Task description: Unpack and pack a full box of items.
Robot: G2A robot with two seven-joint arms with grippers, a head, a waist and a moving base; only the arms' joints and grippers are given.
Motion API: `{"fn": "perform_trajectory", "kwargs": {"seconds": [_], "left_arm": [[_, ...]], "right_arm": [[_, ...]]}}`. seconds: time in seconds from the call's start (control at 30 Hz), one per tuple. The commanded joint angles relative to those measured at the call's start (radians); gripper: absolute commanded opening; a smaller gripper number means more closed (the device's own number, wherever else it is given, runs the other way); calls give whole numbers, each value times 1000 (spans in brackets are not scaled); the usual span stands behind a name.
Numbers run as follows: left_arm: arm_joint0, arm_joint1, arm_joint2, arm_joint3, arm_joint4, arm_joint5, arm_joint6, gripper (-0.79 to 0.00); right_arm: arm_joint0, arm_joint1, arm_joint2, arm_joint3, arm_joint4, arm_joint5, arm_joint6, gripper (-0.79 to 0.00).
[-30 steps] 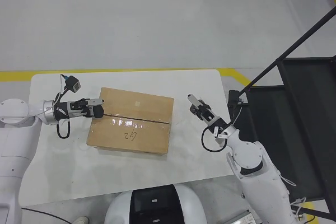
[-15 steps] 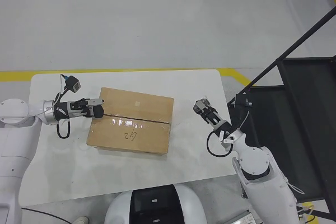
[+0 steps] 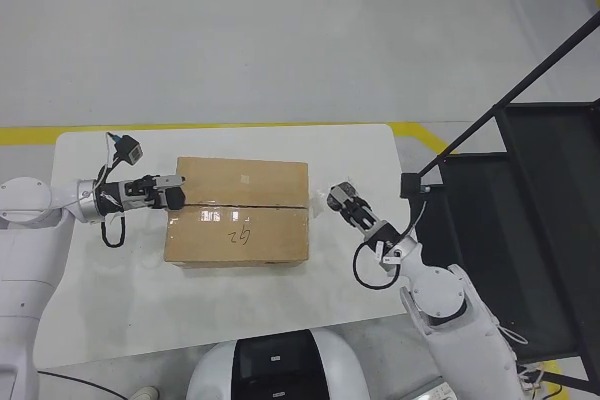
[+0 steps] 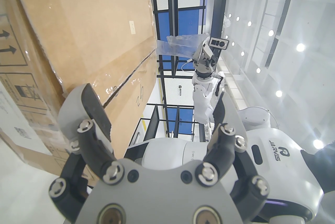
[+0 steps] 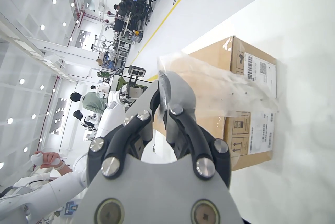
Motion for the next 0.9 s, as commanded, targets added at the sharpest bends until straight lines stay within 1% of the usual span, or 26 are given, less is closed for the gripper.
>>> {"fn": "perform_trajectory", "kwargs": {"seconds": [0.0, 0.1, 0.17, 0.23, 0.3, 0.43, 0.5, 0.53, 0.67, 0.77, 0.87], "left_arm": [[32, 9, -37, -24, -22, -20, 30, 0], [88, 20, -100, -70, -107, -60, 26, 0], [122, 29, -137, -88, -126, -77, 37, 0], [141, 36, -158, -96, -92, -53, 67, 0], [150, 43, -164, -98, -2, -20, 143, 0], [143, 41, -119, -95, 128, 68, 240, 0], [127, 33, -82, -82, 134, 87, 239, 0], [115, 29, -61, -71, 128, 92, 224, 0], [57, 4, 31, -2, 60, 107, 103, 0], [24, -12, 78, 53, 19, 97, 55, 0], [-3, -27, 123, 86, 8, 82, 25, 0]], "right_arm": [[9, -1, -7, 11, -5, -3, -2, -785], [23, -2, -18, 19, -11, -1, -6, -785], [32, -3, -24, 21, -12, 0, -7, -785], [41, -3, -28, 24, -13, 0, -7, -785], [48, -4, -31, 27, -13, 1, -9, -785], [59, -4, -31, 33, -14, 0, -11, -785], [62, -4, -30, 34, -14, -1, -13, -785], [63, -4, -29, 35, -14, -1, -15, -785], [60, -4, -20, 31, -14, 1, -25, -785], [52, -3, -13, 27, -13, 1, -26, -785], [41, -2, -5, 31, -16, -1, -26, -785]]}}
